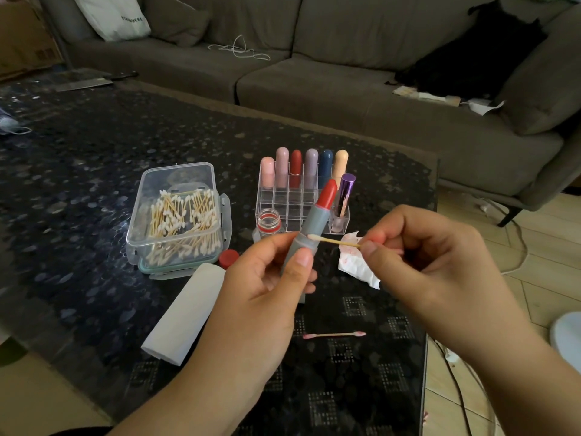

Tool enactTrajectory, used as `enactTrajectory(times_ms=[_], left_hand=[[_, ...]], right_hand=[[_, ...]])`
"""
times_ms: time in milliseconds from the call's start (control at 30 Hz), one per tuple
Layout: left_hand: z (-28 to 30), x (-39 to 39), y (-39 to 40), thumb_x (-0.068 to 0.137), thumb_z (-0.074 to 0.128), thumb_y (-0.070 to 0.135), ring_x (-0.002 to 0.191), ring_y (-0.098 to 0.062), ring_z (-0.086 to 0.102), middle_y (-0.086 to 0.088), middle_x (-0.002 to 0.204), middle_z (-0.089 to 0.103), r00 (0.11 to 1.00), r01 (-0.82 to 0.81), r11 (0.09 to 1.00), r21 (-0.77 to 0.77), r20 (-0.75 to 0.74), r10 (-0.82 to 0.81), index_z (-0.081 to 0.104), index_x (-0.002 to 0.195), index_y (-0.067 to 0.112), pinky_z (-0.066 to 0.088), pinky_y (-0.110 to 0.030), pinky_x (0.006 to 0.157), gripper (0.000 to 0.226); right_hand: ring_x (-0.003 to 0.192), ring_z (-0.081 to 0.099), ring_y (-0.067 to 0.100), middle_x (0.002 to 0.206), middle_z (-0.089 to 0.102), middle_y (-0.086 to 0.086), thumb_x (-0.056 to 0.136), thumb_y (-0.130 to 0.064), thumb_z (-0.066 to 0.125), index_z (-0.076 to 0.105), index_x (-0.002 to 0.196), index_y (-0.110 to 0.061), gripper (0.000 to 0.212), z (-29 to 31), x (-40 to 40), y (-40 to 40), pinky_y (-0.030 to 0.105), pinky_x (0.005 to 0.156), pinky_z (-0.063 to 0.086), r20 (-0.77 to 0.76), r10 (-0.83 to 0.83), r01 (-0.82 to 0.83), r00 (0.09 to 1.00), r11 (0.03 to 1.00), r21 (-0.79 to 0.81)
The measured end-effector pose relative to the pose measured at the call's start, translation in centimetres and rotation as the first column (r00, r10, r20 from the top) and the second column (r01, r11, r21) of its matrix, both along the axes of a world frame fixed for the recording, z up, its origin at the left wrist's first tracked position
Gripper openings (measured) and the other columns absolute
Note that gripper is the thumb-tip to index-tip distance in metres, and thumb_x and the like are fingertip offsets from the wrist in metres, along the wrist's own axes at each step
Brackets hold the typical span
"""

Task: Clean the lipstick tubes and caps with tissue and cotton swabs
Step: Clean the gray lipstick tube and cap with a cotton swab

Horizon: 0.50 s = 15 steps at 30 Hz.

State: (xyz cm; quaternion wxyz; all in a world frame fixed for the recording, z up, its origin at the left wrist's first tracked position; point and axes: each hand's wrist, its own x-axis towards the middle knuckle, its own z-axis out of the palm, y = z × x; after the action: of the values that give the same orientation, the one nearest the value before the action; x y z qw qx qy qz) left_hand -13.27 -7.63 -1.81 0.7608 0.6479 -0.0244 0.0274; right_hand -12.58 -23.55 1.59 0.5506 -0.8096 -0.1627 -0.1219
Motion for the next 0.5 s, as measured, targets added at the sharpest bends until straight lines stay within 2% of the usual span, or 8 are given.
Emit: enactTrajectory(times_ms=[133,267,333,500], left_hand=[[-0.26,0.08,-0.18,0.078,0.055,0.040,0.070,-0.007,0.064,0.006,0.077,0.070,0.999,0.048,0.998,-0.036,-0.004,-0.048,0.072,0.087,0.039,0.051,-0.036,0.079,0.020],[-0.19,0.16,-0.18,0.080,0.050,0.036,0.064,-0.007,0.059,0.005,0.074,0.067,0.996,0.089,0.990,-0.110,-0.003,-0.090,0.073,0.089,0.029,0.050,-0.030,0.071,0.026],[-0.19,0.22,-0.22,0.082,0.049,0.036,0.062,-0.008,0.057,0.005,0.072,0.064,0.994,0.107,0.983,-0.151,-0.012,-0.110,0.073,0.089,0.025,0.050,-0.027,0.068,0.027],[-0.09,0.06,-0.58,0.089,0.055,0.034,0.056,-0.009,0.048,0.001,0.070,0.058,0.993,0.094,0.955,-0.282,-0.046,-0.111,0.073,0.088,0.014,0.049,-0.025,0.061,0.026]], right_hand=[[0.043,0.038,0.001,0.049,0.044,-0.009,0.080,-0.017,0.065,0.064,0.069,-0.015,0.011,0.03,0.27,-0.07,0.008,0.045,0.031,-0.057,0.025,-0.022,0.998,0.997,0.068],[0.043,0.036,0.002,0.051,0.045,0.002,0.076,-0.022,0.061,0.065,0.070,-0.013,0.011,0.21,0.55,-0.41,0.008,0.043,0.029,-0.110,0.012,-0.001,0.994,0.995,0.097],[0.041,0.035,0.002,0.049,0.044,0.001,0.076,-0.023,0.061,0.065,0.071,-0.014,0.012,0.20,0.60,-0.39,0.008,0.042,0.028,-0.123,0.008,0.005,0.992,0.995,0.102],[0.039,0.033,0.000,0.051,0.044,0.009,0.081,-0.024,0.068,0.064,0.070,-0.010,0.018,0.17,0.32,0.21,0.007,0.041,0.028,-0.110,0.038,-0.024,0.993,0.991,0.130]])
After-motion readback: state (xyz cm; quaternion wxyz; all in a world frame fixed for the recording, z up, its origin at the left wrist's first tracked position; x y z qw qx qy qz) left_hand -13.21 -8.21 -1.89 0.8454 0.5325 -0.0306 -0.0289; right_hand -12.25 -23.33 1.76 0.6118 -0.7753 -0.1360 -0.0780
